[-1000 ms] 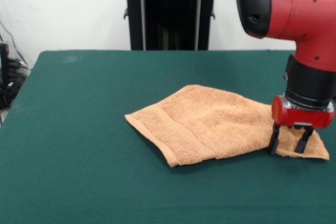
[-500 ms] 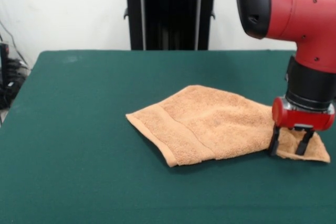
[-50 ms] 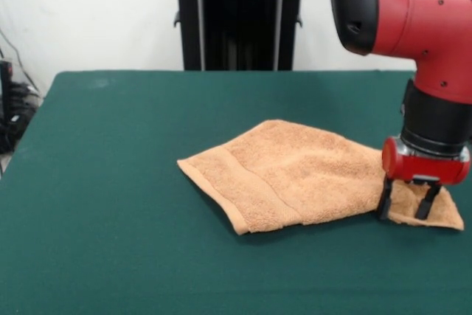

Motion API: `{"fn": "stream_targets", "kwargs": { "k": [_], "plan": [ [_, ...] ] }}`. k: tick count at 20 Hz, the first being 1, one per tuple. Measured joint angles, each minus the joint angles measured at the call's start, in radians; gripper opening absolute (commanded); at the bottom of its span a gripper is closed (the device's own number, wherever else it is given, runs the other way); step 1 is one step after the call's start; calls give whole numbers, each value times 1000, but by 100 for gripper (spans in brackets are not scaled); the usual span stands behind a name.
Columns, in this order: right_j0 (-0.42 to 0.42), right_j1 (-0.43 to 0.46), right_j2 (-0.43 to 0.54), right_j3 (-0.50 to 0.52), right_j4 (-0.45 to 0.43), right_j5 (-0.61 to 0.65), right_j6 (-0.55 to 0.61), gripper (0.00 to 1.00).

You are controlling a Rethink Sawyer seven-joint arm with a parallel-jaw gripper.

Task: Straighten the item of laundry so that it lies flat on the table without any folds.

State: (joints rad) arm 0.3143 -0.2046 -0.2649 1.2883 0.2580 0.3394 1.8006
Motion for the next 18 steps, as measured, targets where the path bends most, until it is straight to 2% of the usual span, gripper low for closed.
{"fn": "stream_targets", "kwargs": {
  "k": [4,5,18],
  "plan": [
    [0,0,0,0,0,0,0,100],
    [0,1,0,0,0,-3,0,0],
    [-2,2,-1,0,0,-11,0,0]
  ]
}}
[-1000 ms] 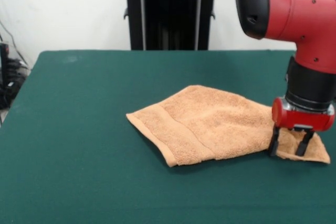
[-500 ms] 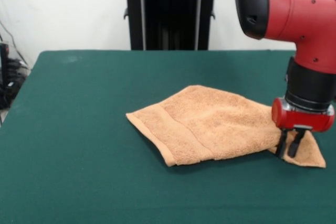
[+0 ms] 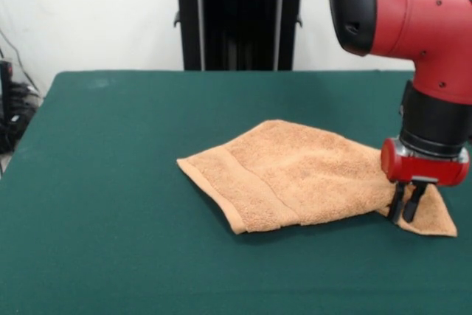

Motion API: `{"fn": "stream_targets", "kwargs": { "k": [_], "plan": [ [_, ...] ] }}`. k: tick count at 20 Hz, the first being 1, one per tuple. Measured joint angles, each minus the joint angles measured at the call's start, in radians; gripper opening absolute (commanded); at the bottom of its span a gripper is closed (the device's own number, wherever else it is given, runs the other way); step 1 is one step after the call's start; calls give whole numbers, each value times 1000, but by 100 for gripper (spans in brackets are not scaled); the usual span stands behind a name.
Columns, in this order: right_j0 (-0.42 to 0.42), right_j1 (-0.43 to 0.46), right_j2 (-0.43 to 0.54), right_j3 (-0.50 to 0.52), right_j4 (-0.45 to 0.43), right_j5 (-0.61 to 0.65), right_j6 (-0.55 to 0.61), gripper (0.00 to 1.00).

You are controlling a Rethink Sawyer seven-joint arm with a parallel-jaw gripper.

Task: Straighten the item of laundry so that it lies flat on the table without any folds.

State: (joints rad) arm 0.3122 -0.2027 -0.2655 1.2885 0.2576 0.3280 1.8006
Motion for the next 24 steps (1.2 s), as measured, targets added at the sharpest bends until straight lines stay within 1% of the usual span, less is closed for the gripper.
{"fn": "stream_targets", "kwargs": {
  "k": [11,13,18,20,23,24],
  "plan": [
    [-11,1,0,-3,0,-2,0,0],
    [-23,4,0,-10,-1,-2,0,0],
    [-61,11,0,-35,-28,-7,0,0],
    [-104,18,0,-59,-68,-14,0,0],
    [-136,21,2,-73,-99,-19,0,0],
    [-165,22,4,-82,-126,-22,0,0]
  ]
}}
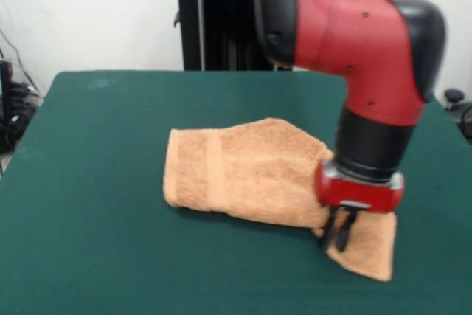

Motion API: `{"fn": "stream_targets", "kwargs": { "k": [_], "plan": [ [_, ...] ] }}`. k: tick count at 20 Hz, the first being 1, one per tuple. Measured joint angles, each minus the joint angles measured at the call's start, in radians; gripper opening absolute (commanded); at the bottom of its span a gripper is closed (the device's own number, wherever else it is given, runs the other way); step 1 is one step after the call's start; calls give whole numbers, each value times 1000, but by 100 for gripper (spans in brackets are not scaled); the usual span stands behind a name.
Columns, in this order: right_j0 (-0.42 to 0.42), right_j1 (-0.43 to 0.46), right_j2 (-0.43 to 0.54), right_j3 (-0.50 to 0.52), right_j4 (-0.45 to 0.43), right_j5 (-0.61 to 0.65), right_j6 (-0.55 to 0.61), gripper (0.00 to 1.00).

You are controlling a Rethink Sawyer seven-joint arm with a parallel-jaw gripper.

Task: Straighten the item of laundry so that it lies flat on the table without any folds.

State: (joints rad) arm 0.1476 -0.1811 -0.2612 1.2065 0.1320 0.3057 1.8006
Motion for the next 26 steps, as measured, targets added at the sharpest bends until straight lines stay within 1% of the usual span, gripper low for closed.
{"fn": "stream_targets", "kwargs": {
  "k": [6,8,13,26],
  "plan": [
    [-96,-3,10,-11,-81,-28,0,0],
    [-109,-5,10,-7,-94,-39,0,0],
    [-126,-15,12,16,-122,-77,0,0],
    [-146,-63,16,150,-159,-193,0,0]
  ]
}}
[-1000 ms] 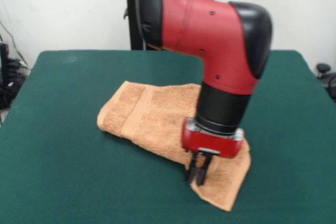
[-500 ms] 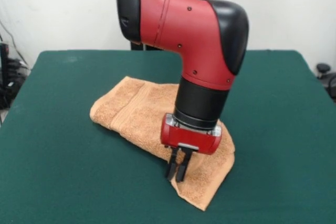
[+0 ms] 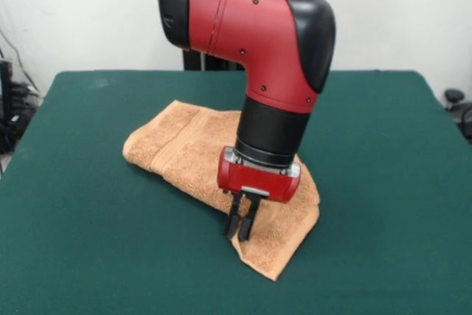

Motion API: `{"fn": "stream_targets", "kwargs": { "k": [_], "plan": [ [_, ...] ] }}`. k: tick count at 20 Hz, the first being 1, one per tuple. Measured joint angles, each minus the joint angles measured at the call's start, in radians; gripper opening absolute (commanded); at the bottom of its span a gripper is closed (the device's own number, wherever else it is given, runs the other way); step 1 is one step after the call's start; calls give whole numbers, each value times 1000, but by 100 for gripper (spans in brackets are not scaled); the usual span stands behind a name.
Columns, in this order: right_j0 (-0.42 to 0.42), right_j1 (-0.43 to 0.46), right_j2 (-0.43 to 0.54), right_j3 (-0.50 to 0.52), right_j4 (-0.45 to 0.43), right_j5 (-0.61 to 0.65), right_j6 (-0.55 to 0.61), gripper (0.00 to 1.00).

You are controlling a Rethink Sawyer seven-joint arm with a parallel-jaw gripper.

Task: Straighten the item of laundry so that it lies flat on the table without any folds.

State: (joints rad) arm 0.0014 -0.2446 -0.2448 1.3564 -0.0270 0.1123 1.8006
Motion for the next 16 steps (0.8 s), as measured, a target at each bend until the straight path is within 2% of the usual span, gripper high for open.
{"fn": "stream_targets", "kwargs": {
  "k": [6,16],
  "plan": [
    [-19,-26,1,82,0,-35,0,0],
    [-40,-43,6,141,0,-88,0,0]
  ]
}}
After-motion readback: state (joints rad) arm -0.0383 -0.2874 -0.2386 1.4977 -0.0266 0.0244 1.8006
